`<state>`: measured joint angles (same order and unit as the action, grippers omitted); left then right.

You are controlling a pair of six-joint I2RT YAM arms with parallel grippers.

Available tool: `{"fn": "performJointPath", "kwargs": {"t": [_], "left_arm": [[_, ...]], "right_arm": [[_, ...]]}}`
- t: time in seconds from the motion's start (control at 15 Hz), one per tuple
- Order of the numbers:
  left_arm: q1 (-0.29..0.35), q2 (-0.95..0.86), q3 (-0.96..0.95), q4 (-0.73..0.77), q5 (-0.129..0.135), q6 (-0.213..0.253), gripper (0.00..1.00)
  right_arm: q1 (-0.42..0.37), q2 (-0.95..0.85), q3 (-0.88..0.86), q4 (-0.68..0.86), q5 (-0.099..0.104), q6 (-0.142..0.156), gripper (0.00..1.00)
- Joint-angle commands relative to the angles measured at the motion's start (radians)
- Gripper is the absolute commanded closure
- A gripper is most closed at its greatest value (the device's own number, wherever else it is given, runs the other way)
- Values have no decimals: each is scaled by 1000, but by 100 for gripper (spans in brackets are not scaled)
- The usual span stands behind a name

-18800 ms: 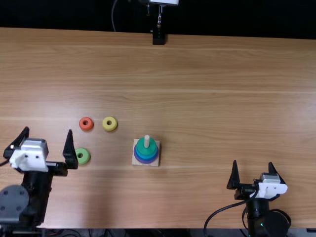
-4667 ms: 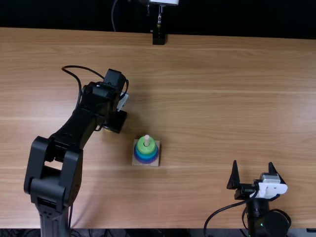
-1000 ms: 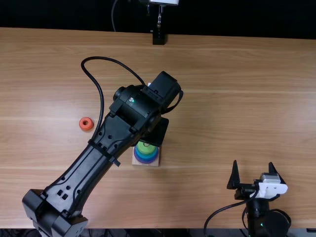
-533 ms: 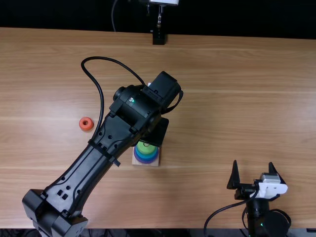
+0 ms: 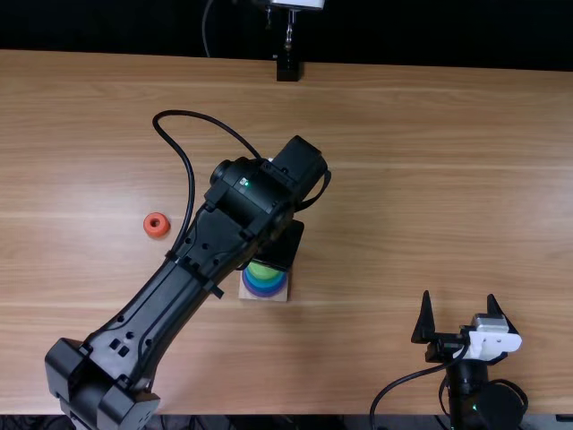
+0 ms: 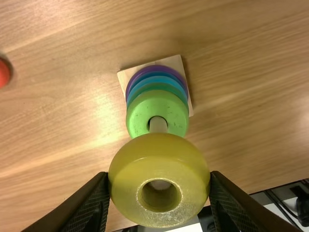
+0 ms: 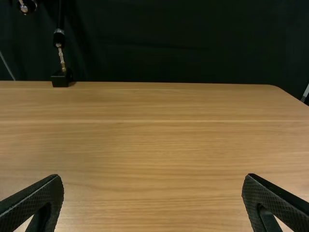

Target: Build the Hanoi tower: stack the rings onto the peg from bottom to top in this color order: purple, dark blue, light blue, dark green, light green, yellow, orange.

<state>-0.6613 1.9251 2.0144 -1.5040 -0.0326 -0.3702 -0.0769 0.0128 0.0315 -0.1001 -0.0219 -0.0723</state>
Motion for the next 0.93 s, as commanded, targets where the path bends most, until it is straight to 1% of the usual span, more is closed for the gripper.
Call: {"fn": "performJointPath", "kwargs": {"t": [0.0, 0.07, 0.13, 0.2, 0.27, 0.4, 0.47, 0.73, 0.8, 0.87], "left_arm": [[-3, 17, -13, 2, 1, -2, 100], [-1, 17, -13, 7, 3, 0, 100], [-1, 20, -13, 13, 3, 0, 80], [-1, 26, -14, 13, 5, -2, 37], [-1, 28, -19, 13, 5, -2, 0], [3, 23, -59, 22, 1, -3, 0], [6, 22, -62, 61, -1, -3, 0], [52, 9, -62, 228, -2, 0, 0], [74, -9, -62, 272, -2, 2, 0], [94, -23, -65, 300, -8, 2, 0]], "right_arm": [[-8, -13, -15, -19, 16, 8, 0], [-8, -13, -15, -19, 16, 8, 0], [-8, -13, -15, -19, 16, 8, 0], [-8, -13, -15, -19, 16, 8, 0], [-8, -13, -15, -19, 16, 8, 0], [-8, -13, -15, -19, 16, 8, 0], [-8, -13, -15, -19, 16, 8, 0], [-8, -13, -15, -19, 16, 8, 0], [-8, -13, -15, -19, 16, 8, 0], [-8, -13, -15, -19, 16, 8, 0]]}}
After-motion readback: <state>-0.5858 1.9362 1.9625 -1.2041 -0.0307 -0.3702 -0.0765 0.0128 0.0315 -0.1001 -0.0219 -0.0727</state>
